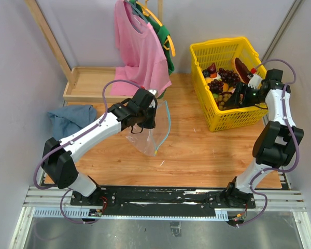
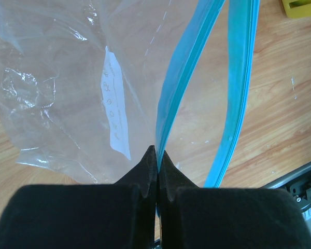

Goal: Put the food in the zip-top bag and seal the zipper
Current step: Pick up the fake fruit from the bin.

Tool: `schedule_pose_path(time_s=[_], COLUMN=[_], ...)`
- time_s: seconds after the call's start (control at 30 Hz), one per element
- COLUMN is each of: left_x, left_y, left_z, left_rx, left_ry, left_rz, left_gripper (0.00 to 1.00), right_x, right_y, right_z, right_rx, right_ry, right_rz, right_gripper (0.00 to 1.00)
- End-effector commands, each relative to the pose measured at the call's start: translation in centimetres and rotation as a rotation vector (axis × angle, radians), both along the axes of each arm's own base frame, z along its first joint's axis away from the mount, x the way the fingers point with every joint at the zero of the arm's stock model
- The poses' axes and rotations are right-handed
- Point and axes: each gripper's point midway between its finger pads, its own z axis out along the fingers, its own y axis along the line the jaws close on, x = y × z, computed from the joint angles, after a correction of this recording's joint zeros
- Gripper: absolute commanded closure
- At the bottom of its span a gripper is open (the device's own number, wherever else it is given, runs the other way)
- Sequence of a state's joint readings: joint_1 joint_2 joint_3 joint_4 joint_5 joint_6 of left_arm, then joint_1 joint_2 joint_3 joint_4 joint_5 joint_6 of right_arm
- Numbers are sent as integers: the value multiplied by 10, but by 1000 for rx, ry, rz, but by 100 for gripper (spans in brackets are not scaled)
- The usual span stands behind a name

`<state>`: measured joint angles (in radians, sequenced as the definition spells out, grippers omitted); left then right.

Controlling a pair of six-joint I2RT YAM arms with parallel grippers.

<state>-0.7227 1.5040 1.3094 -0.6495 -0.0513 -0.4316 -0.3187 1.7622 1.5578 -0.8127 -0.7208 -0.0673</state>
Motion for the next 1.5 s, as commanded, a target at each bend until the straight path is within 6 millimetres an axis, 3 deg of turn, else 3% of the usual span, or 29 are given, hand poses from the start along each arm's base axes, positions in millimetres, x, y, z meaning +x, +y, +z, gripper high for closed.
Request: schedule_pose_path(time_s=[0.0, 0.37, 0.57, 0.7, 0.73, 1.0, 1.37, 1.47], left_x=[5, 6, 5, 6, 7, 13, 14, 16], left_y=[-1, 0, 3, 5, 5, 8, 3, 4], left_z=[15, 13, 16, 18, 20, 32, 41, 43], left_rx=[-23, -15, -13, -10, -10, -15, -97, -112], left_ry=[-28, -24, -31, -40, -46, -64, -39, -35], left_rz=[11, 20, 26, 35, 39, 87, 151, 169], left_gripper=[100, 100, 100, 100, 100, 100, 100, 100], right_x=[-2, -1, 1, 5, 5, 2, -22, -32], right_y=[-14, -23, -25, -24, -24, -23, -24, -10], right_z=[8, -5, -8, 18, 26, 73, 177, 200], right_rx=[0, -21, -32, -45, -48, -160, -320, -309], right_ry=[6, 41, 43, -46, -69, -231, -602, -673], right_rz=[-105, -174, -174, -163, -162, -196, -406, -400], right_gripper=[33, 52, 75, 98, 99, 99, 99, 99])
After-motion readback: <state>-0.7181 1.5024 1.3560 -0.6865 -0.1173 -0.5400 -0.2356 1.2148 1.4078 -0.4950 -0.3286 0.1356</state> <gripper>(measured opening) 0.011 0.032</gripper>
